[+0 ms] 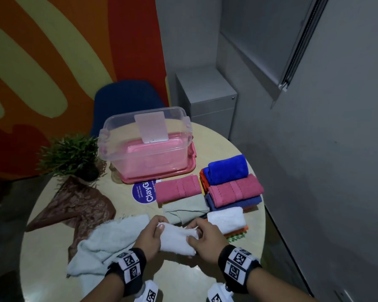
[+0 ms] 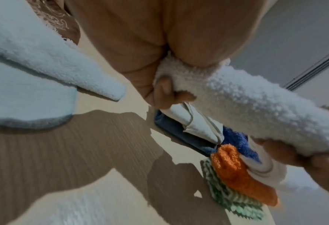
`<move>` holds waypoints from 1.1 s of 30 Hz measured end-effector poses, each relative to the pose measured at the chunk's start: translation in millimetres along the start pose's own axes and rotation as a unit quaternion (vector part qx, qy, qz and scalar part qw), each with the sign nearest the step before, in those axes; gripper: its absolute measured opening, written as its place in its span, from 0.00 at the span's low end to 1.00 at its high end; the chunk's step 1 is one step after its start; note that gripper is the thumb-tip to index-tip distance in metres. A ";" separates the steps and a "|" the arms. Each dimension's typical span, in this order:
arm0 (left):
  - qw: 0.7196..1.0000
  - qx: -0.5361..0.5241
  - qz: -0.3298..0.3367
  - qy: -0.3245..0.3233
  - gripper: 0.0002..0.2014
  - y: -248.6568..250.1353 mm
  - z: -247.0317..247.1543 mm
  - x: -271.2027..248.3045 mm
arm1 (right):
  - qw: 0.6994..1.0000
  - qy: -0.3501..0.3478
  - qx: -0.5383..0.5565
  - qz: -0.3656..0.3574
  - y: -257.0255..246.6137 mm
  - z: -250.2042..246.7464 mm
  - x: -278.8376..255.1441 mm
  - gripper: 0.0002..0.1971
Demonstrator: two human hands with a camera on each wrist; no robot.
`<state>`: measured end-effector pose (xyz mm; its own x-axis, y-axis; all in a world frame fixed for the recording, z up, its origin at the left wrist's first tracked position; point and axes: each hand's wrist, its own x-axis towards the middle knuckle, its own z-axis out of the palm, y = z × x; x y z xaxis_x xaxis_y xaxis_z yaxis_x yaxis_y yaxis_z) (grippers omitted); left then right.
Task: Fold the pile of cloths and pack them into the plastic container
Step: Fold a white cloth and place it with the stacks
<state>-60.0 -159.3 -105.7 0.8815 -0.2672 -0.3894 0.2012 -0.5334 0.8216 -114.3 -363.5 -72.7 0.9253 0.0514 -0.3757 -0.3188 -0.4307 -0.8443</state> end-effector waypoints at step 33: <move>0.997 0.030 -0.051 0.058 0.18 31.2 -13.0 60.0 | 0.912 0.036 -0.410 0.009 -50.8 -35.2 106.0 0.18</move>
<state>4.8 -181.5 -98.0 0.9016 -0.1170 -0.4164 0.2694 -0.6013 0.7522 7.3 -367.9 -56.1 0.9421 -0.0084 -0.3351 -0.1006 -0.9606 -0.2589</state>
